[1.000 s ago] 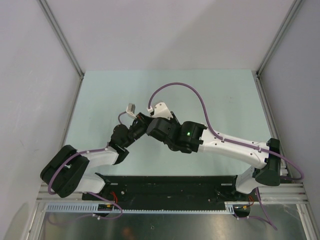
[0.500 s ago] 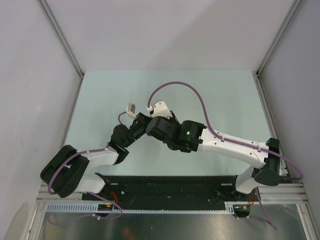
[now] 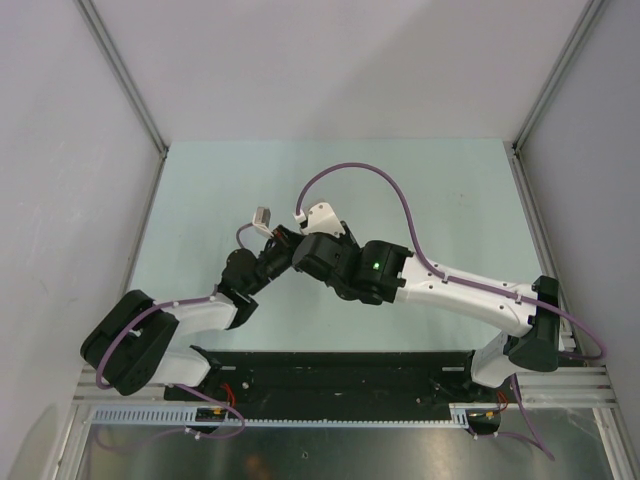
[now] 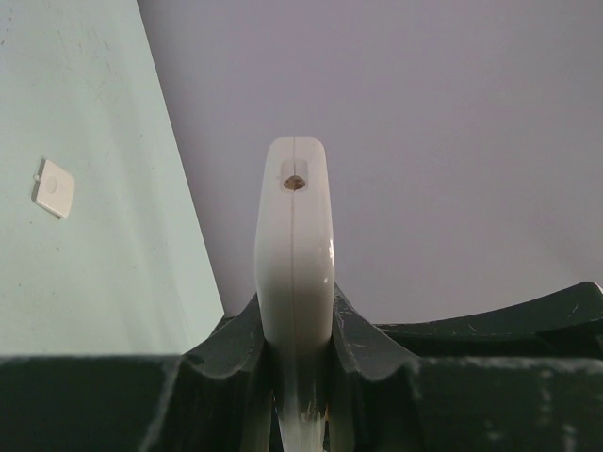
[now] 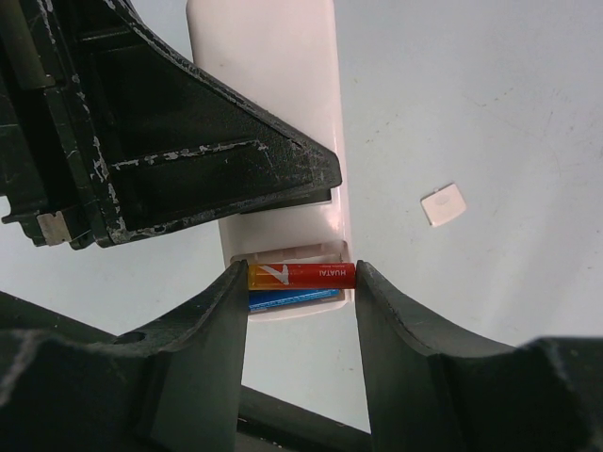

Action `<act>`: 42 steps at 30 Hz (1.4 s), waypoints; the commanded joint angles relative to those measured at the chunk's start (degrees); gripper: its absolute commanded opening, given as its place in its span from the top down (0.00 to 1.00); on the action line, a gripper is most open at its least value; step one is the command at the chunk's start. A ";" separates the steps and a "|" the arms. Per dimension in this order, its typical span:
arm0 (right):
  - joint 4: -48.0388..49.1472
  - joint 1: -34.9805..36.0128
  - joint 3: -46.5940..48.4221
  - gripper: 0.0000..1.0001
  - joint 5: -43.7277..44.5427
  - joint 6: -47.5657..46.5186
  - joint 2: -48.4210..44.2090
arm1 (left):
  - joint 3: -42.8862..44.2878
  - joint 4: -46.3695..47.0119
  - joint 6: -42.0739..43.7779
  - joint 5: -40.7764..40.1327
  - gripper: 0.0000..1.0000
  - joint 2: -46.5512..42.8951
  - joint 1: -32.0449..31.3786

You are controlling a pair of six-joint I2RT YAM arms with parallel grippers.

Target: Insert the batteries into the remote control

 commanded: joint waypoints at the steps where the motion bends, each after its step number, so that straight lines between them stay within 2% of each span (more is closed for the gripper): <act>1: 0.26 -0.10 2.09 0.55 0.29 1.33 0.13 | 0.30 3.89 -0.35 0.05 1.00 -0.90 0.00; 15: 0.26 -0.01 2.00 0.44 0.73 1.51 0.05 | 0.30 3.89 -0.53 -0.13 1.00 -0.73 0.00; 32: 0.52 -0.80 2.09 0.41 1.35 1.51 -0.04 | 0.21 3.89 -0.35 -0.39 1.00 -0.64 0.00; 36: 1.83 -1.50 1.74 0.41 1.87 1.60 -1.88 | -0.32 3.89 -0.09 -0.48 1.00 0.06 1.40; 42: 5.27 -3.43 -3.35 0.41 1.44 4.74 -10.75 | -1.37 3.89 0.61 0.14 1.00 0.06 5.44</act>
